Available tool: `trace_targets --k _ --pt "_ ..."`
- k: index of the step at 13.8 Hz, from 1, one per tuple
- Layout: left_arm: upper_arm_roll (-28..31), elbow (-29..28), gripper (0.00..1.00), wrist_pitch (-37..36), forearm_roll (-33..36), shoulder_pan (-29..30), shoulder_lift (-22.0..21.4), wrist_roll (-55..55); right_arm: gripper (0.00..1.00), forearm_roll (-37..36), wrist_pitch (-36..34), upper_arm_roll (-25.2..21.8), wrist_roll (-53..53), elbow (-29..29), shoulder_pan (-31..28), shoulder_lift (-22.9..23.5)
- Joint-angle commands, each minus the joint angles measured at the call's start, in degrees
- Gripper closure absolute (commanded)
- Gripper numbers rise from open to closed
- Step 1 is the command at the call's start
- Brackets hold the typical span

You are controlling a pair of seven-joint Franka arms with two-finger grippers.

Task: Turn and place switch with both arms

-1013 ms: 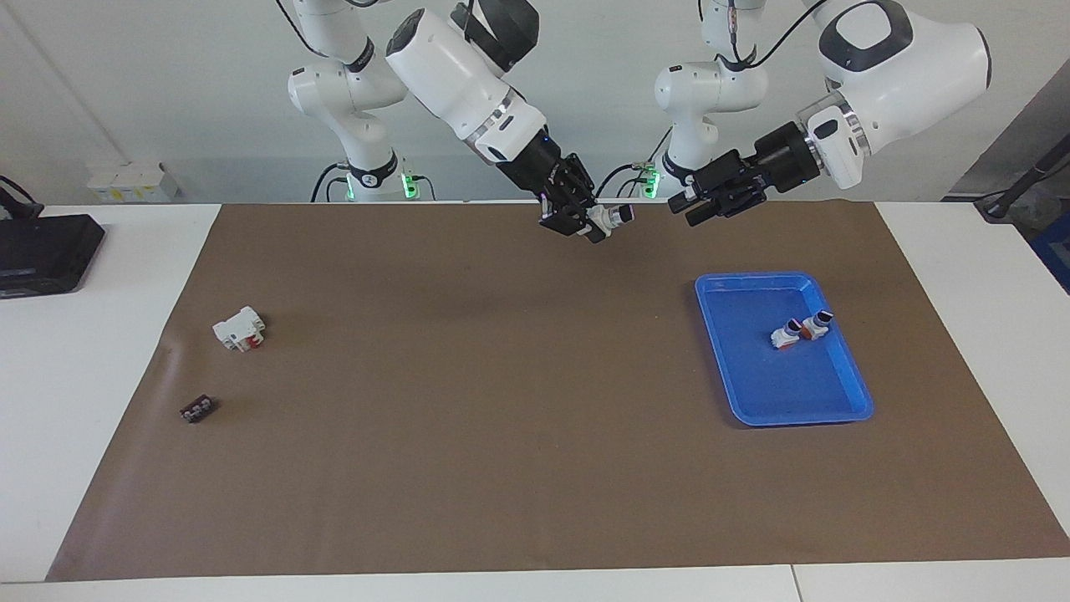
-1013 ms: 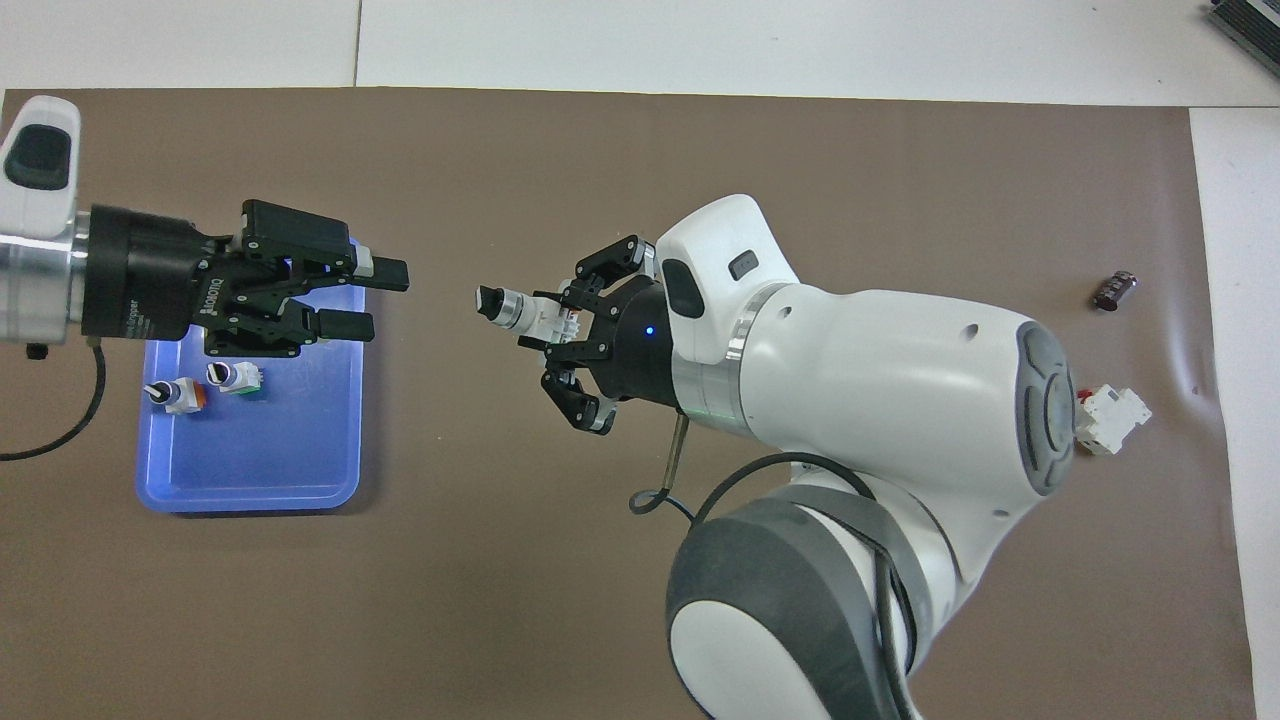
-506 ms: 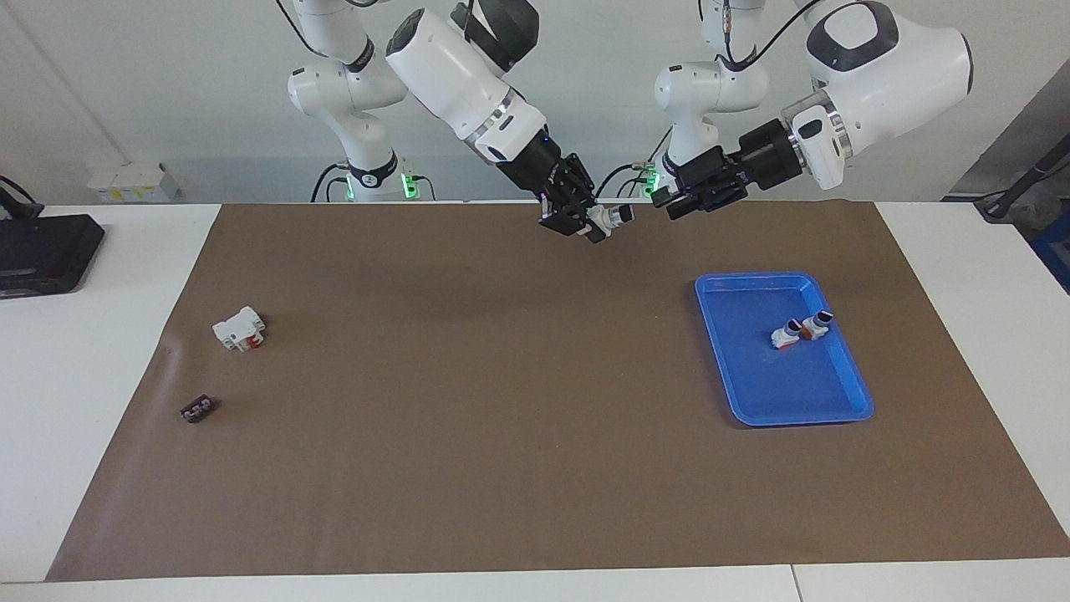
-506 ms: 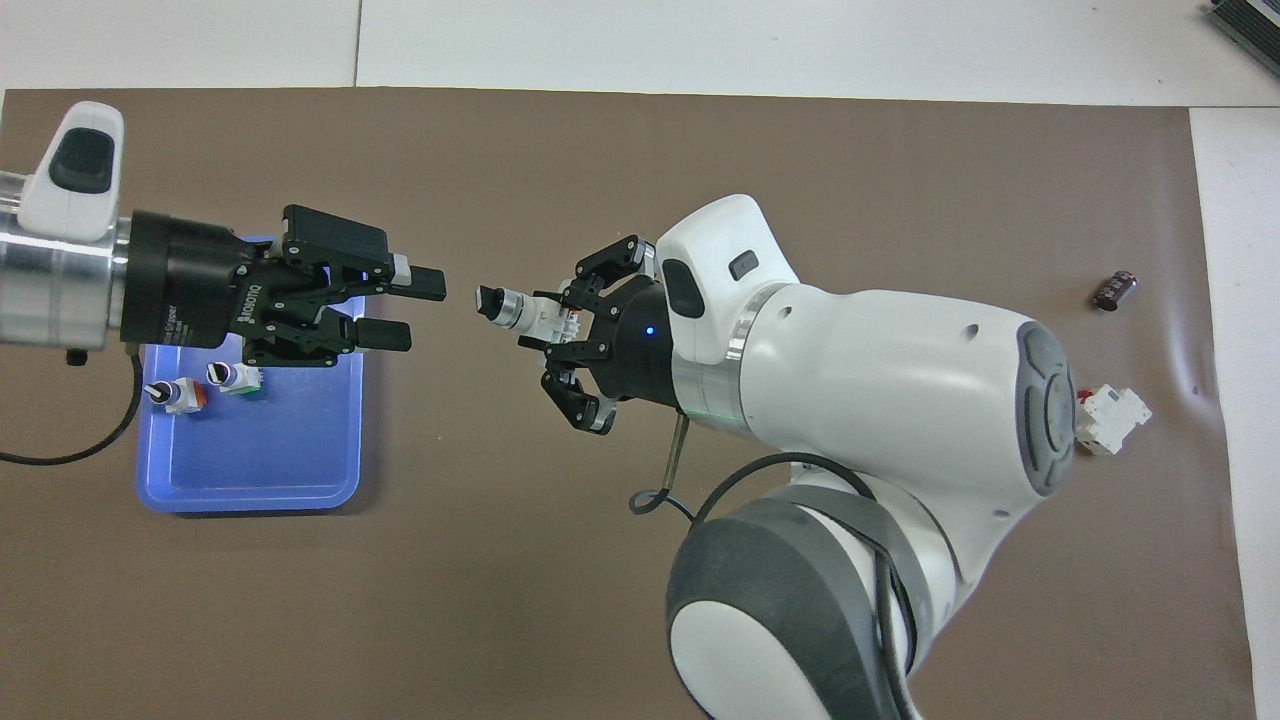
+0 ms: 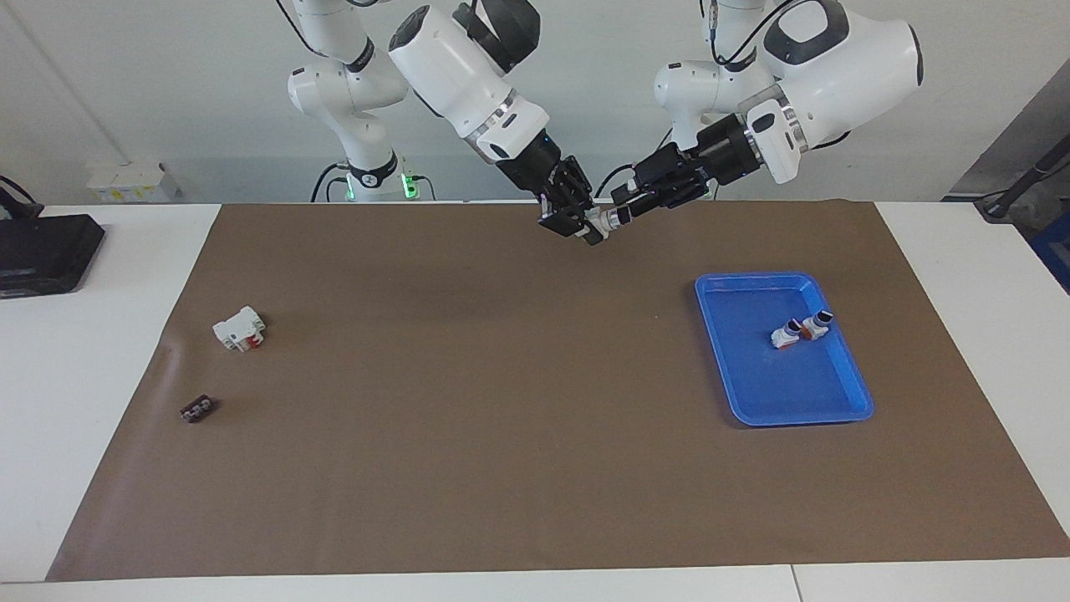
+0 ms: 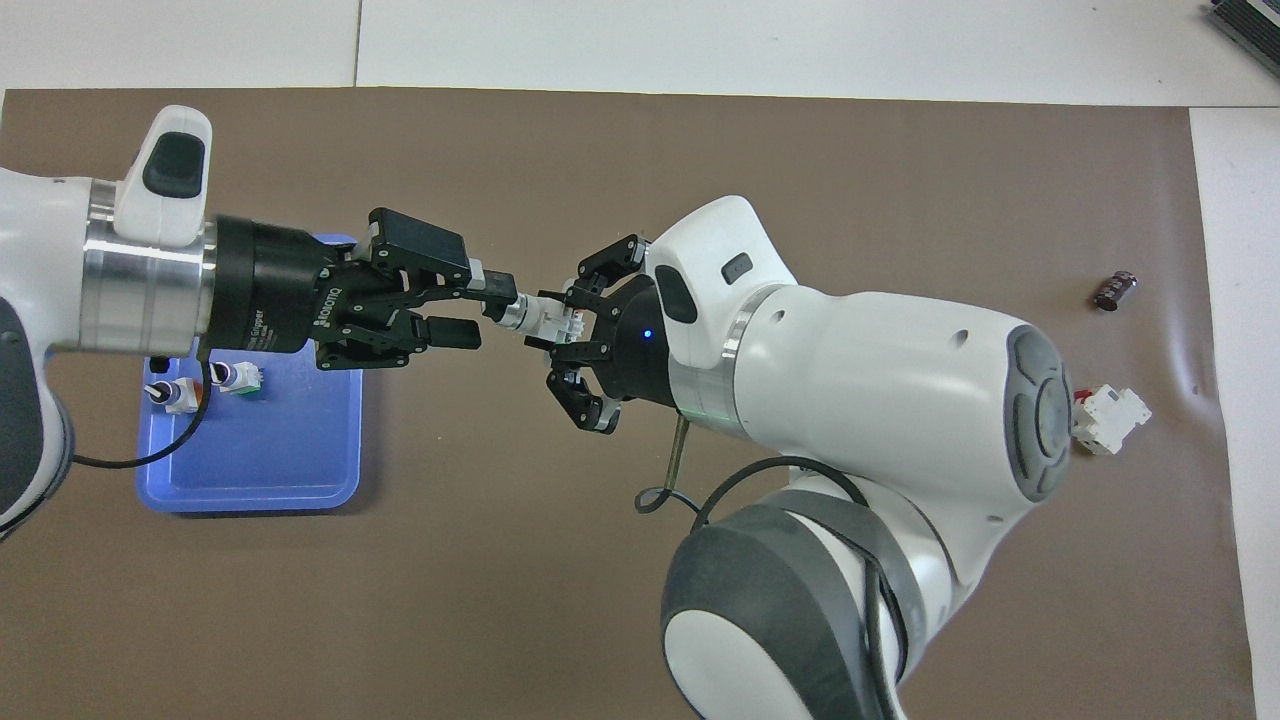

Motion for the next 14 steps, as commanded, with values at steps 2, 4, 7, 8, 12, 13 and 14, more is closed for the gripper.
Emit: trace_targets --k 2,4,7,8,12,13,14 --pt "0.6 -2.2 0.50 1.4 -0.4 -0.7 -1.6 -0.3 1.00 -0.9 1.3 0.2 1.5 -1.4 0.0 -1.1" --pt "0.6 -3.2 0.59 1.6 -0.4 -0.7 -1.9 0.2 1.00 -0.9 1.3 0.1 1.5 -1.4 0.0 -1.1" --pt "0.6 -4.2 0.67 2.2 -0.4 -0.7 -2.1 0.3 1.00 -0.9 1.3 0.2 1.6 -1.4 0.0 -1.1" --pt "0.5 -4.3 0.70 2.2 -0.4 -0.7 -2.0 0.4 1.00 -0.9 1.3 0.2 1.6 -1.4 0.0 -1.1" --pt "0.5 -4.3 0.79 2.4 -0.4 -0.8 -2.1 0.3 1.00 -0.9 1.3 0.2 2.2 -1.4 0.0 -1.2" --pt "0.5 -4.4 0.83 2.4 -0.4 -1.0 -2.1 0.3 1.00 -0.9 1.3 0.2 2.2 -1.4 0.0 -1.1" --pt "0.5 -4.4 0.88 2.5 -0.4 -1.0 -2.1 0.3 1.00 -0.9 1.3 0.2 2.2 -1.4 0.0 -1.1"
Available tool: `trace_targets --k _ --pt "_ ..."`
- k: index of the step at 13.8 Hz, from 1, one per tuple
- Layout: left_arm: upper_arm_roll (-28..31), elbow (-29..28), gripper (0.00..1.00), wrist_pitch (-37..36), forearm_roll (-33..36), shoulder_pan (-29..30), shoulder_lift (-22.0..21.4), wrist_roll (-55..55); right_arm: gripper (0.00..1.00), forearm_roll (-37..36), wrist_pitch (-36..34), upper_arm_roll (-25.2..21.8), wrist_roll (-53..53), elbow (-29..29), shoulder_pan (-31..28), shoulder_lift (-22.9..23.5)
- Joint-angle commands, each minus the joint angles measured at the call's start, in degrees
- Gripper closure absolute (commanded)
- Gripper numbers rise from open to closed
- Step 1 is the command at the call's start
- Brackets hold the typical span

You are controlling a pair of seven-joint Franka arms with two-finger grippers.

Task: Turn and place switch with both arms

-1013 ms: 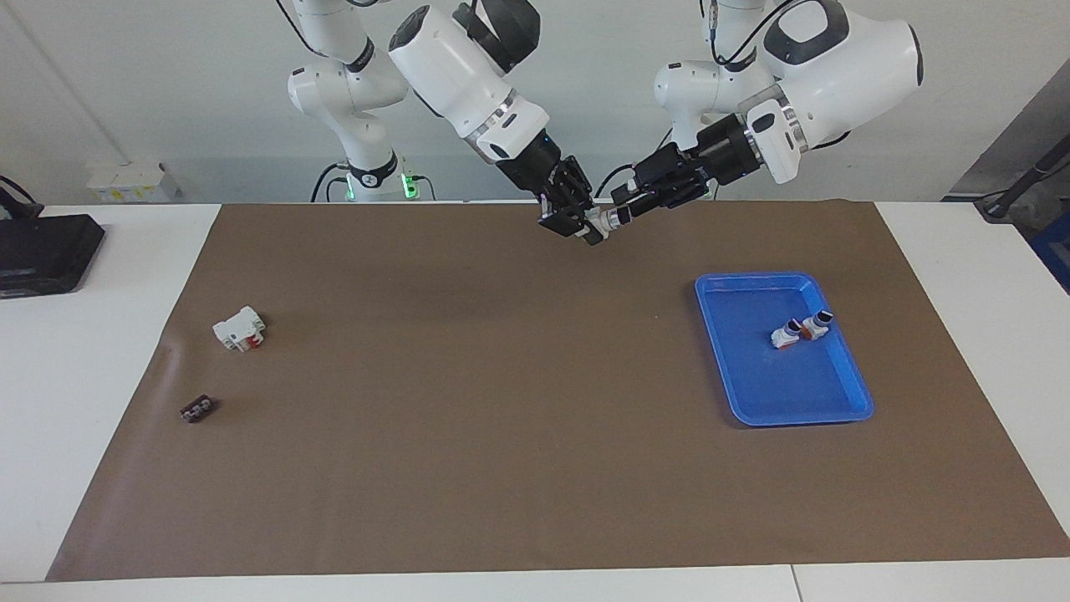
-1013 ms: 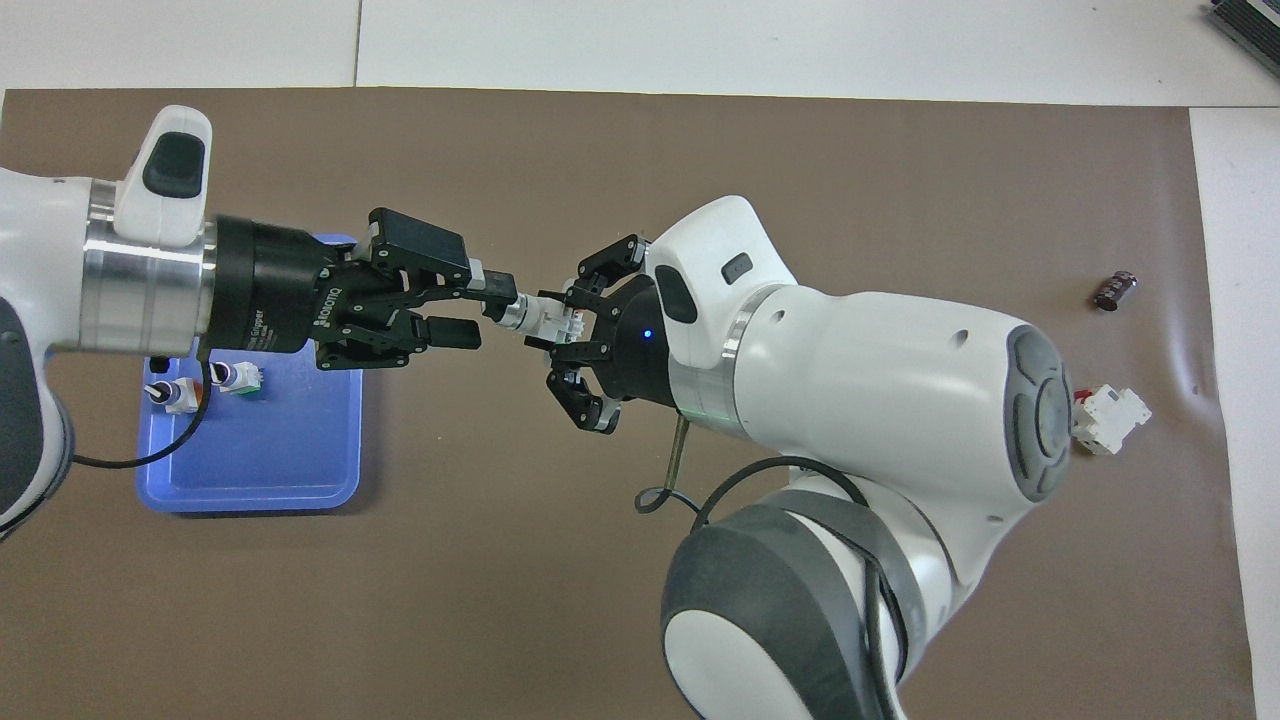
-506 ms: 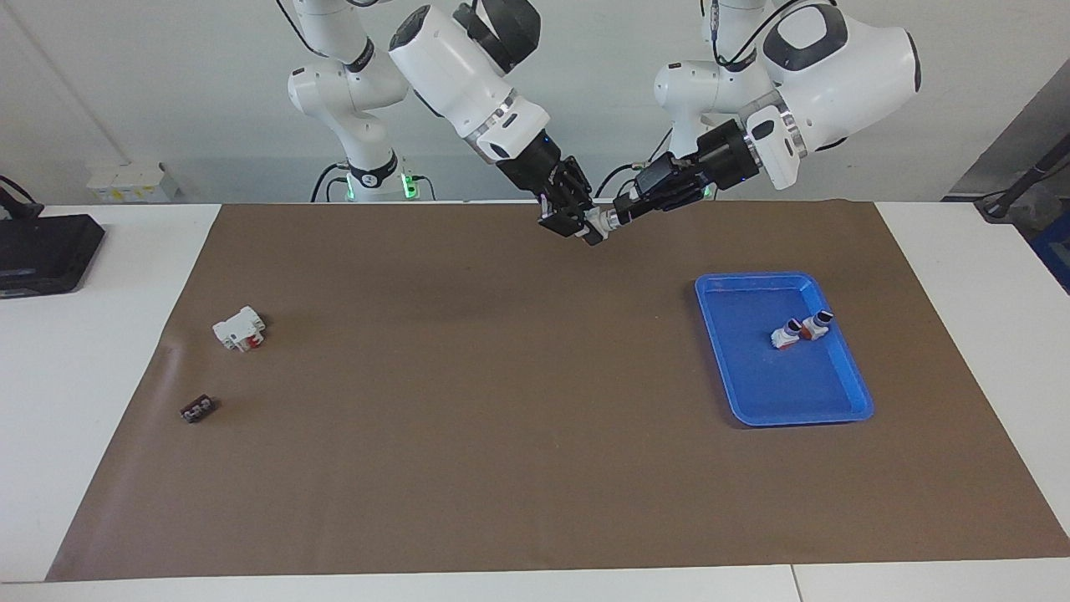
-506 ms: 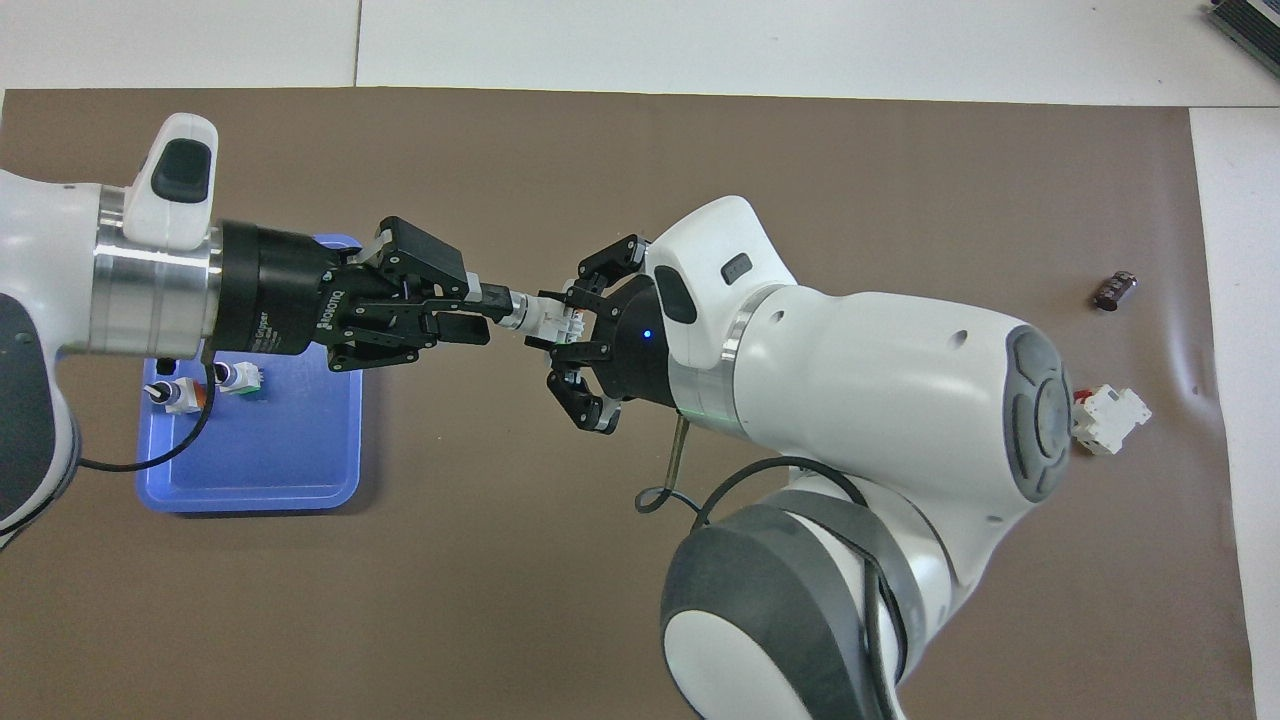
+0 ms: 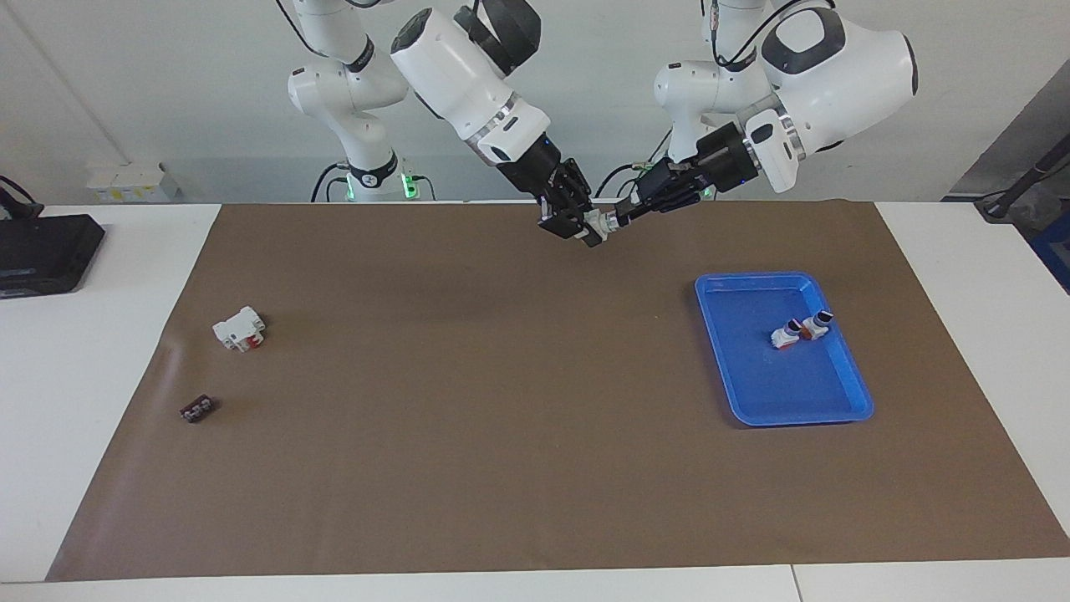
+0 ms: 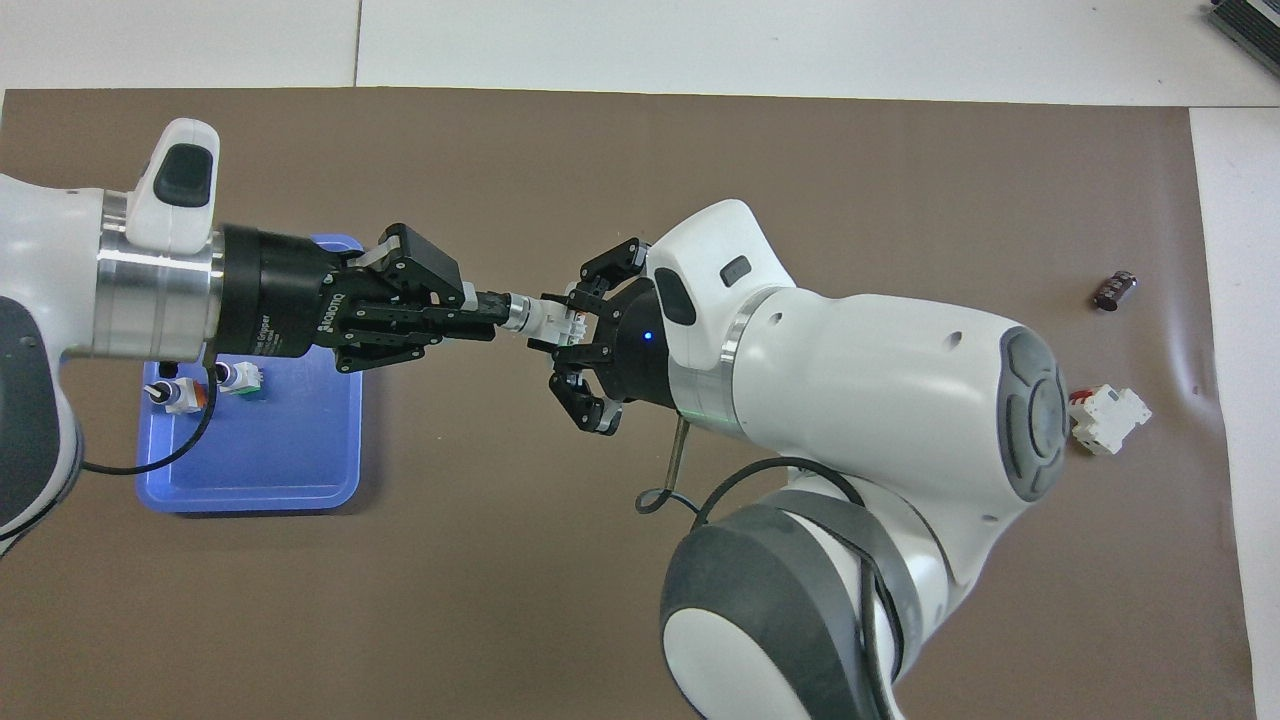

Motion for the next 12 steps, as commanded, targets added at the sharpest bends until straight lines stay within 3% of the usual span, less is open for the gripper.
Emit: trace_targets --k 1,6,12 --pt "0.4 -2.6 0.91 1.6 -0.3 -1.0 -1.7 0.3 1.00 -0.7 1.3 0.2 2.2 -0.9 0.0 -1.1" --pt "0.4 -2.9 1.00 1.6 -0.3 -1.3 -1.8 0.3 1.00 -0.7 1.3 0.2 2.3 -0.9 0.0 -1.2" --pt "0.5 -3.5 1.00 1.4 -0.1 -1.5 -2.0 -0.7 1.00 -0.7 1.3 0.2 2.7 -0.9 0.0 -1.1"
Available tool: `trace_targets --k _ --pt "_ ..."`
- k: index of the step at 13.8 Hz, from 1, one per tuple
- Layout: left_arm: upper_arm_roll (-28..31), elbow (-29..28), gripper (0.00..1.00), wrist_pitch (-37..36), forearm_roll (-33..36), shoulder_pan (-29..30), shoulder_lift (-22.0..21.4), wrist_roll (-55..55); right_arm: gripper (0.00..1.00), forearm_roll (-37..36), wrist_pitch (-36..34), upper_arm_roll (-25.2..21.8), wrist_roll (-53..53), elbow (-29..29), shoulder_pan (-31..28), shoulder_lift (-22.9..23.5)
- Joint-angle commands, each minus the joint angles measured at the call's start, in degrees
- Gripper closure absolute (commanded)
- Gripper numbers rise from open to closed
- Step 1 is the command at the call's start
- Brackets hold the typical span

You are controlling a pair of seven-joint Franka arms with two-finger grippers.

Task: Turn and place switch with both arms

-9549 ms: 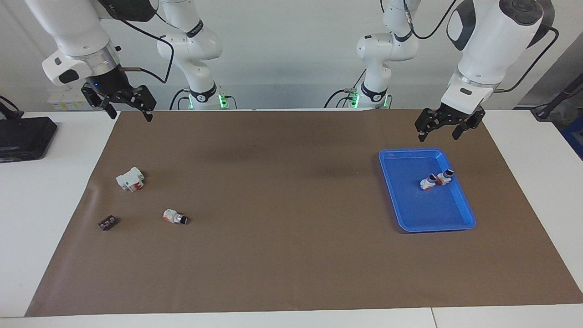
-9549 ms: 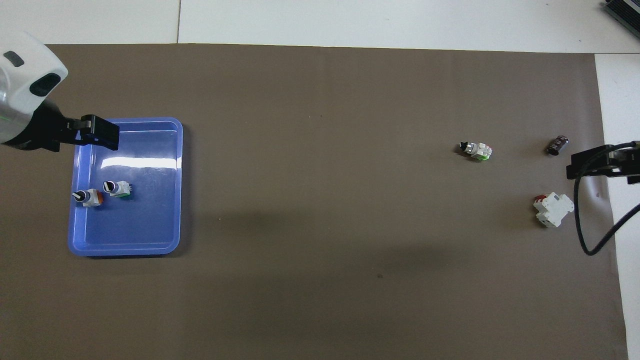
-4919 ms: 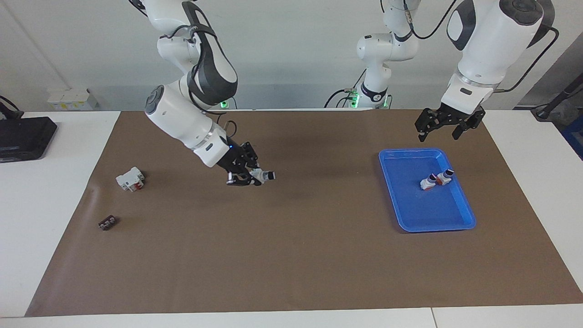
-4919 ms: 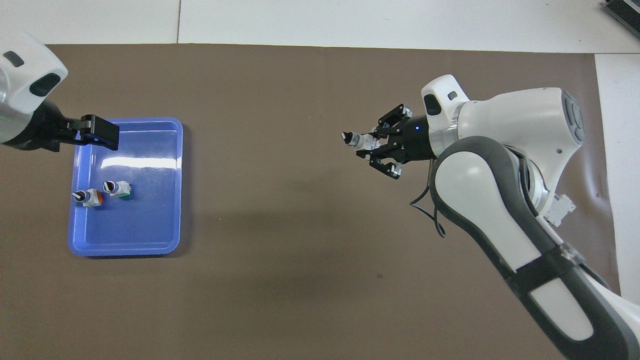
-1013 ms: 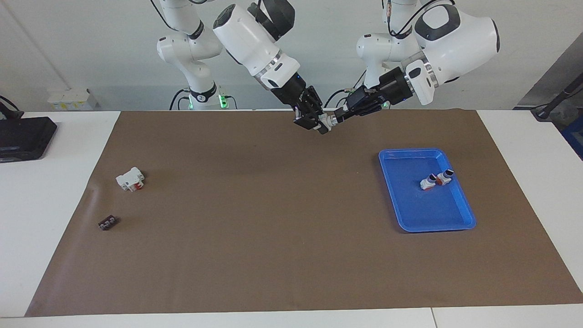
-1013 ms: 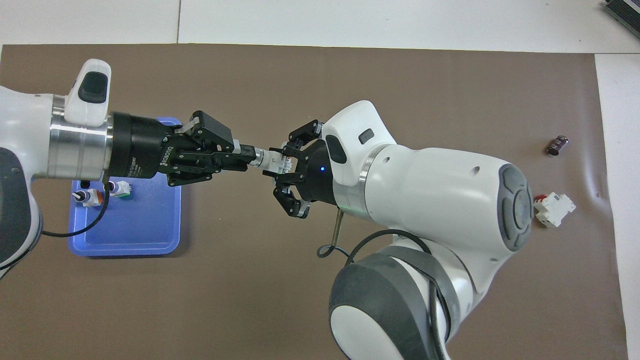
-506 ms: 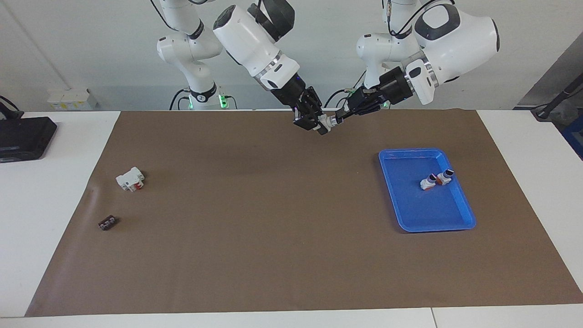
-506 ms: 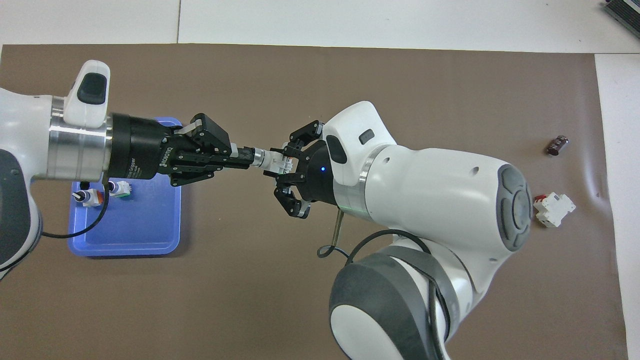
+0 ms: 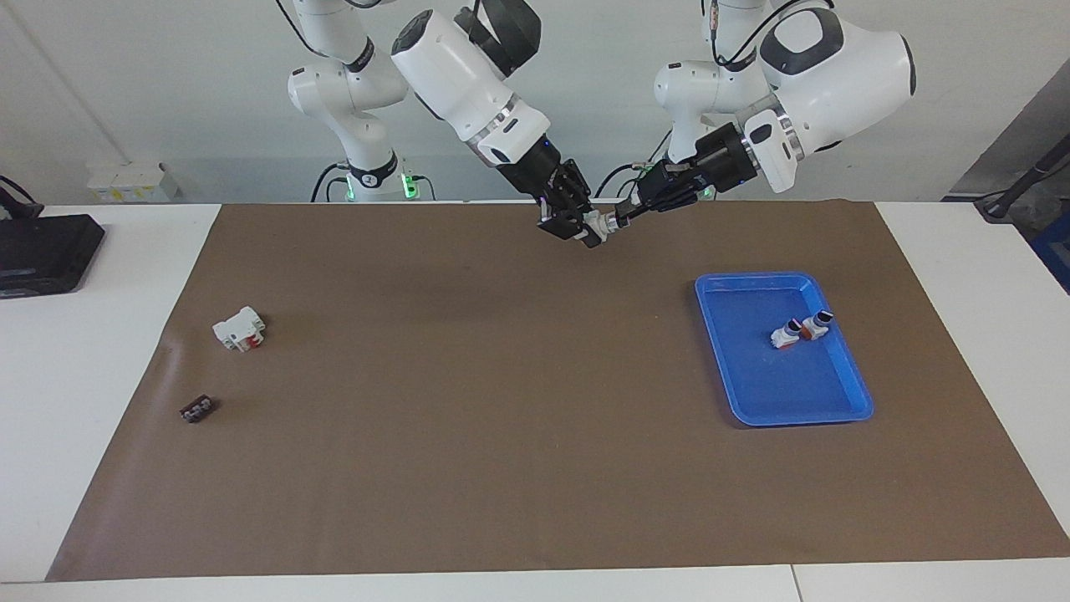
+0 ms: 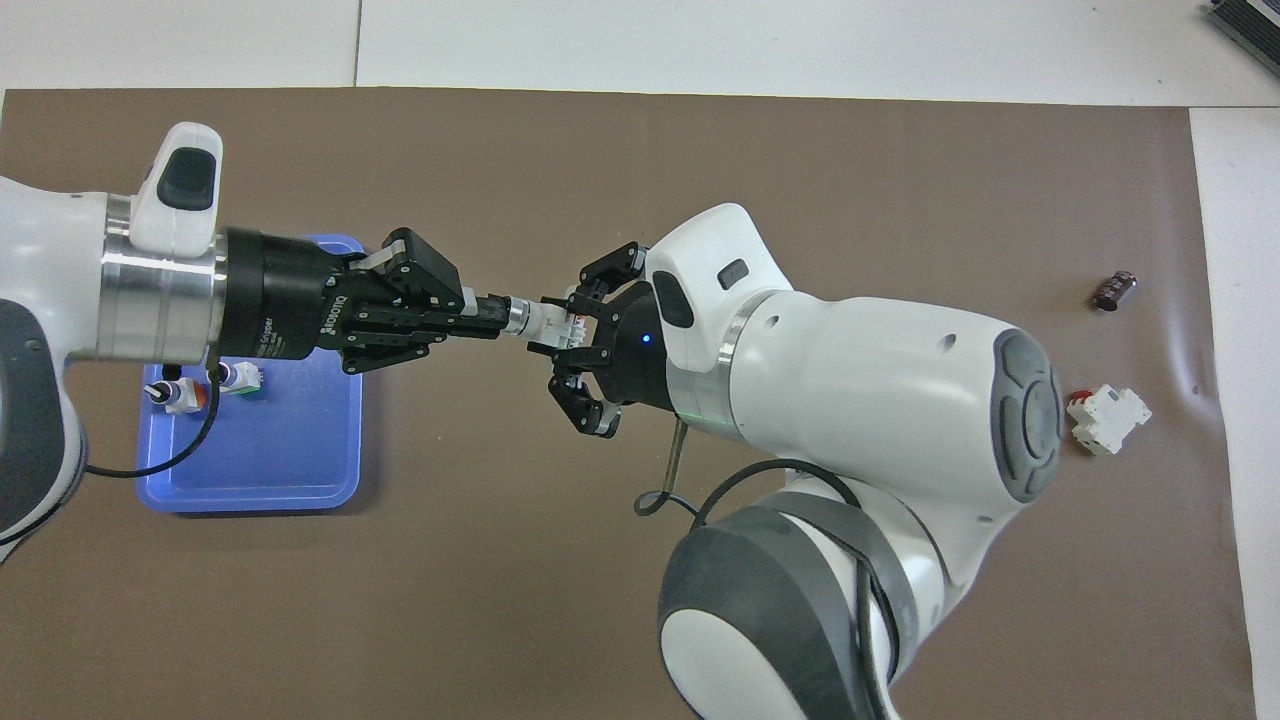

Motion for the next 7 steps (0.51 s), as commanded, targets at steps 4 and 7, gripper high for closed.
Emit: trace_targets --k 4,7 --pt "0.4 -2.9 1.00 2.8 0.1 -1.4 -1.8 -7.0 1.00 -0.7 1.2 0.2 2.8 -0.6 -0.1 -1.2" --pt "0.4 -2.6 1.00 4.5 0.1 -1.4 -1.6 -14.9 1.00 -0.7 1.2 0.2 2.8 -0.6 0.0 -1.1"
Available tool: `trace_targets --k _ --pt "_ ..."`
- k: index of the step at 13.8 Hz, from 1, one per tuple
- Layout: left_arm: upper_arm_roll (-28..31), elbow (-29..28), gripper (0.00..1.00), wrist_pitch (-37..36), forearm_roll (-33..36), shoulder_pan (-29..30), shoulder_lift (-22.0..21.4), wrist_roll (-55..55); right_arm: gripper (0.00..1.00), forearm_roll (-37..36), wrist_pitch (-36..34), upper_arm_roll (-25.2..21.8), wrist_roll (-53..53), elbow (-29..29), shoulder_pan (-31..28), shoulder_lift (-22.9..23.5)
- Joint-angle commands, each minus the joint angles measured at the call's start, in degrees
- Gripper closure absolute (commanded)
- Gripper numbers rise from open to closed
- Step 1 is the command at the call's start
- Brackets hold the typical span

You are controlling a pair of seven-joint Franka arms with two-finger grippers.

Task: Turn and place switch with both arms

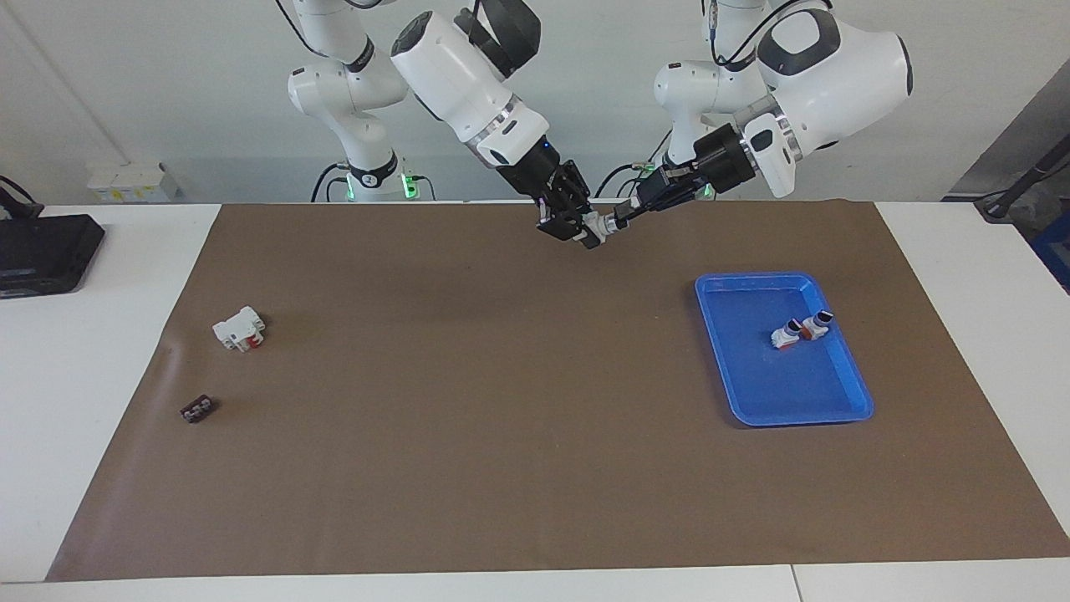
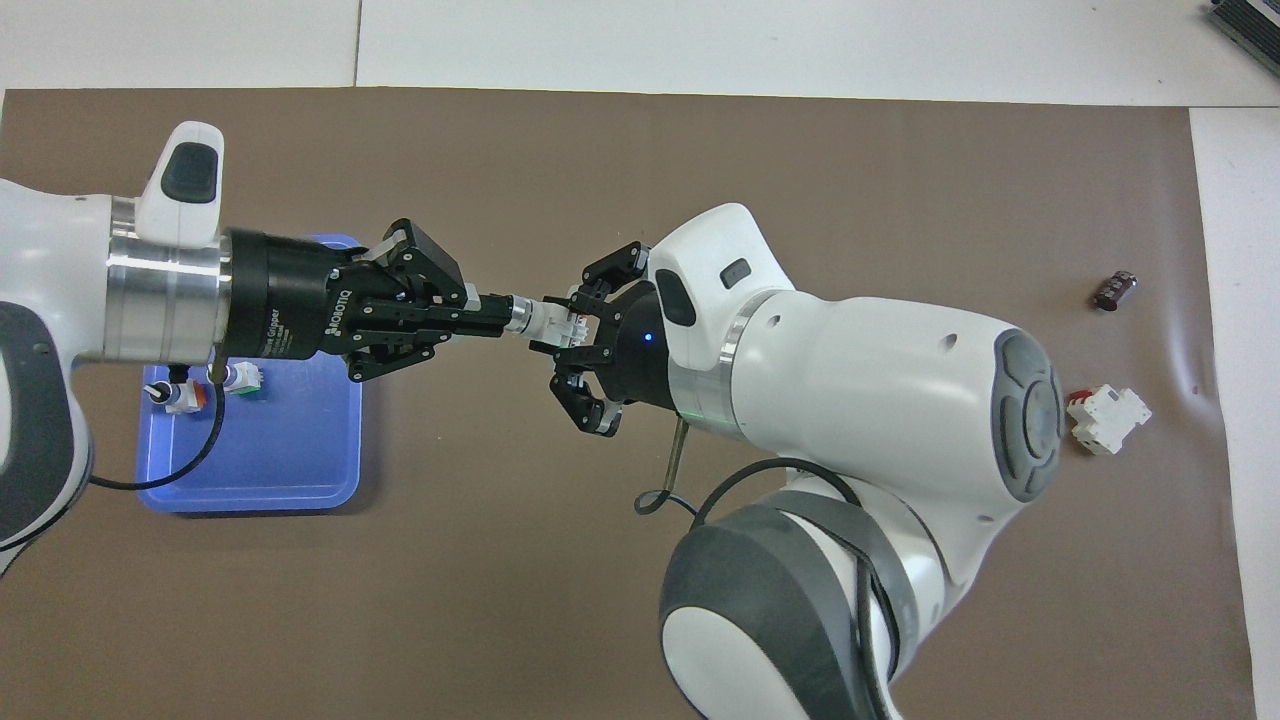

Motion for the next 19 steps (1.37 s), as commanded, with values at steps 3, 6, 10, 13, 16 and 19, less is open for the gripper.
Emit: trace_targets --k 3,6,10,13,16,19 --pt "0.5 -2.2 1.00 3.1 0.1 -0.9 -1.4 -12.8 1.00 -0.7 0.9 0.3 2.3 -0.4 0.0 -1.1" --pt "0.6 -1.8 1.00 3.1 1.4 -1.0 -1.3 -23.6 1.00 -0.7 0.9 0.3 2.7 -0.4 0.1 -1.1" --pt "0.3 0.1 1.00 3.2 8.6 -2.0 -1.3 -42.5 1.00 -0.7 1.0 0.3 2.8 -0.4 0.6 -1.1" --pt "-0.2 1.8 1.00 4.0 13.0 -3.0 -1.0 -52.9 1.00 -0.7 0.9 0.3 3.2 -0.4 0.6 -1.1" --pt "-0.2 3.5 1.00 4.1 16.6 -3.0 -0.9 -64.9 1.00 -0.7 0.9 0.3 3.2 -0.4 0.6 -1.1" --pt "-0.4 4.0 1.00 5.8 23.1 -4.7 -0.8 -79.7 1.00 -0.7 0.9 0.3 3.2 -0.4 0.6 -1.1"
